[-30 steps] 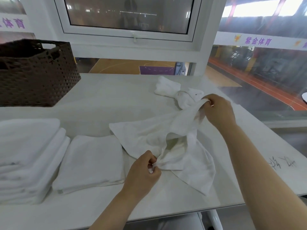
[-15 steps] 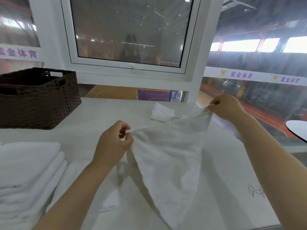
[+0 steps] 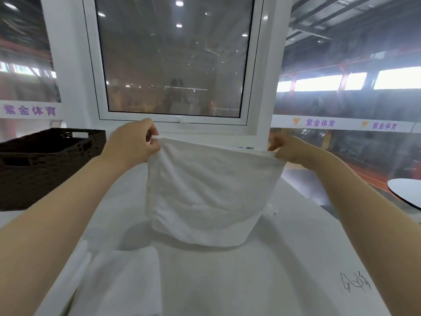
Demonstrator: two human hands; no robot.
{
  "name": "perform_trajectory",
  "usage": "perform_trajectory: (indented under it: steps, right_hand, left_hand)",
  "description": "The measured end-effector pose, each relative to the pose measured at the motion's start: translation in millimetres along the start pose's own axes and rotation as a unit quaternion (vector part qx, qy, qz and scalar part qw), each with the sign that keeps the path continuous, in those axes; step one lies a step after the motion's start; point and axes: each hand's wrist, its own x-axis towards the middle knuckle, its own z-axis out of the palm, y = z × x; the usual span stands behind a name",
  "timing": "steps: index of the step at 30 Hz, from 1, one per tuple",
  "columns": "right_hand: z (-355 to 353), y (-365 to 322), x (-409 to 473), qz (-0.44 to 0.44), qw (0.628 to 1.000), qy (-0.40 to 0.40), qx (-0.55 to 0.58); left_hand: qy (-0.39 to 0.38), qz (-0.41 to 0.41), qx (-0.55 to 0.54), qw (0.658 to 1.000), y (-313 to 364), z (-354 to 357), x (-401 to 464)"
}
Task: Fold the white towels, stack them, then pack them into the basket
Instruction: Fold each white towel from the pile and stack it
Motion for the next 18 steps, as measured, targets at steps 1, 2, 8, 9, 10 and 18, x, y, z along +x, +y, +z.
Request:
perform_trajectory:
  steps: [1,2,8,9,10,18]
  right_hand:
    - [0,-2,-2,-0.024,0.999,0.006,0.020]
    - [0,-4,-5,-0.045,0.998,0.013,0.040]
    - [-14,-11,-15,-0.184,0.980,0.024,-0.070]
    - [-18,-11,-17,-0.190,0.977,0.015,-0.094]
    - [-21,-13,-20,-0.189,0.976,0.006,-0.105]
    - [9,28,-26,-0.105,0.940,-0.128,-0.298]
  left_hand:
    - [0.000,-0.004,0.002,1.000,-1,-1,3]
    - [-0.002,-0.009,0.002,1.000,-3,-2,5]
    - [-0.001,-0.027,-0.014,1.000,-5,-9,12]
    - [0.005,-0.029,-0.019,0.999,-5,-10,13]
    - [0.007,-0.033,-0.027,0.999,-6,-11,14]
    - [-0.058,-0.037,-0.029,0.997,-11,7,-2]
